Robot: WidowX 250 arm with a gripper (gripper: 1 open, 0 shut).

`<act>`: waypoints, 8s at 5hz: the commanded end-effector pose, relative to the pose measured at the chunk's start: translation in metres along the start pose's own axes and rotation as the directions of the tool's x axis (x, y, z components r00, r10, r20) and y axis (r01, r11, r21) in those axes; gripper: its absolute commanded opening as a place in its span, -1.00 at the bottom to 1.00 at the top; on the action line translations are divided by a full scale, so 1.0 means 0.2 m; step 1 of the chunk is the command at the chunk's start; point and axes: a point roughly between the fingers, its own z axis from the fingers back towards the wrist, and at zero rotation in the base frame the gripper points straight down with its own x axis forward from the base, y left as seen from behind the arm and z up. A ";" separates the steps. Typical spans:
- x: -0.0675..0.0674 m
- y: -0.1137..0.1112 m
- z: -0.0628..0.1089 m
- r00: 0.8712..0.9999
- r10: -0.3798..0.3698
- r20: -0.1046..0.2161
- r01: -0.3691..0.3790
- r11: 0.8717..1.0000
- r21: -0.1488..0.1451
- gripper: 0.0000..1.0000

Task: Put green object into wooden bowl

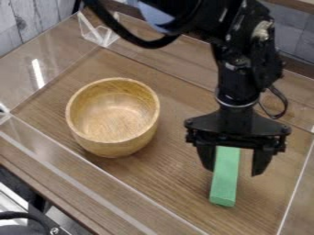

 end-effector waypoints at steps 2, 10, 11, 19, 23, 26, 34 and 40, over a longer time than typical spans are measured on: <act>0.04 -0.02 -0.04 0.998 -0.017 0.056 0.017 1.000 -0.001 1.00; 0.15 -0.01 -0.12 0.991 -0.107 0.079 0.104 0.994 0.037 1.00; 0.18 -0.02 -0.13 0.984 -0.162 0.069 0.159 0.986 0.038 -1.00; 0.20 0.02 0.30 0.941 -0.335 0.058 0.337 0.941 -0.040 -1.00; 0.16 0.02 0.14 0.945 -0.326 0.029 0.327 0.945 -0.019 -1.00; 0.17 0.02 0.10 0.975 -0.220 0.038 0.220 0.976 -0.003 -1.00; 0.07 0.05 0.23 0.997 -0.005 0.078 0.006 1.000 -0.009 -1.00; 0.04 -0.16 0.02 0.991 -0.116 0.065 0.116 0.993 0.005 1.00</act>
